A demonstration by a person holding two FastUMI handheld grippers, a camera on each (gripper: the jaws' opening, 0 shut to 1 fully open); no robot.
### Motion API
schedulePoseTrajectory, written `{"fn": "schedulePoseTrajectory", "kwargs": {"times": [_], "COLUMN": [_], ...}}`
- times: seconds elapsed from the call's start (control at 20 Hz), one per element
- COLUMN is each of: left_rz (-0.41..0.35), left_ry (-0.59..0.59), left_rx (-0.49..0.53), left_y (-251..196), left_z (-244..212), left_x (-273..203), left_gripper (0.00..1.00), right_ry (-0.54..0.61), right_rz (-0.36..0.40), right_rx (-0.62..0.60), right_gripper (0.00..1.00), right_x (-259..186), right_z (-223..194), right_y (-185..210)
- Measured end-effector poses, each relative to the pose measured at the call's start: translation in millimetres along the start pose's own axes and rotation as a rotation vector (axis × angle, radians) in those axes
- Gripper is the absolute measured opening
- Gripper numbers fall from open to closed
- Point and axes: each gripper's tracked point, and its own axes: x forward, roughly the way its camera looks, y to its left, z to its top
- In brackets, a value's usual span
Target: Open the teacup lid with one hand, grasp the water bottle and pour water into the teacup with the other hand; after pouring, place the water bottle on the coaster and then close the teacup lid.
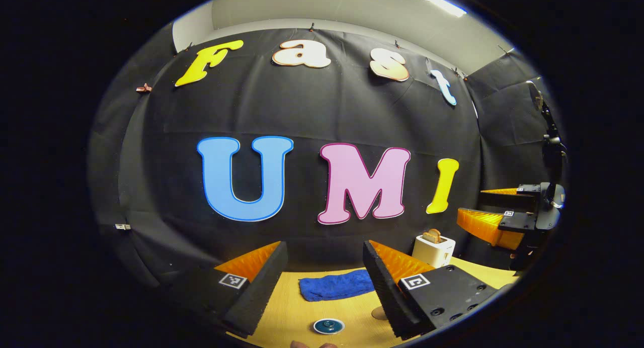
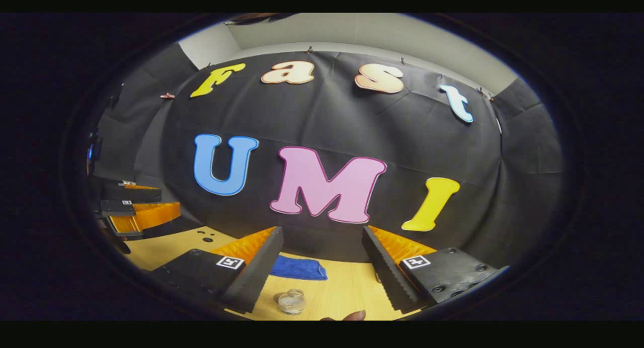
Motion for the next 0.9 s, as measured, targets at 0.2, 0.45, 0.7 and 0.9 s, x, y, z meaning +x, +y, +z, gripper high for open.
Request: {"fn": "schedulePoseTrajectory", "kwargs": {"times": [0.2, 0.45, 0.7, 0.9], "left_rz": [-0.009, 0.003, -0.028, -0.046], "left_ry": [0.009, 0.031, 0.048, 0.085], "left_rx": [-0.022, -0.035, 0.035, 0.041], "left_y": [-1, 3, -4, -19], "left_z": [-4, -15, -58, -125], "left_x": [3, 8, 11, 18], "left_gripper": [0.95, 0.95, 0.95, 0.95], "right_ry": [0.002, 0.005, 0.046, 0.092], "right_rz": [0.001, 0.009, 0.038, 0.046], "right_rx": [-0.003, 0.000, 0.022, 0.051], "right_gripper": [0.96, 0.96, 0.96, 0.98], "right_x": [2, 4, -2, -10], "right_z": [-1, -14, -64, -122], "right_y": [-1, 2, 13, 21]}}
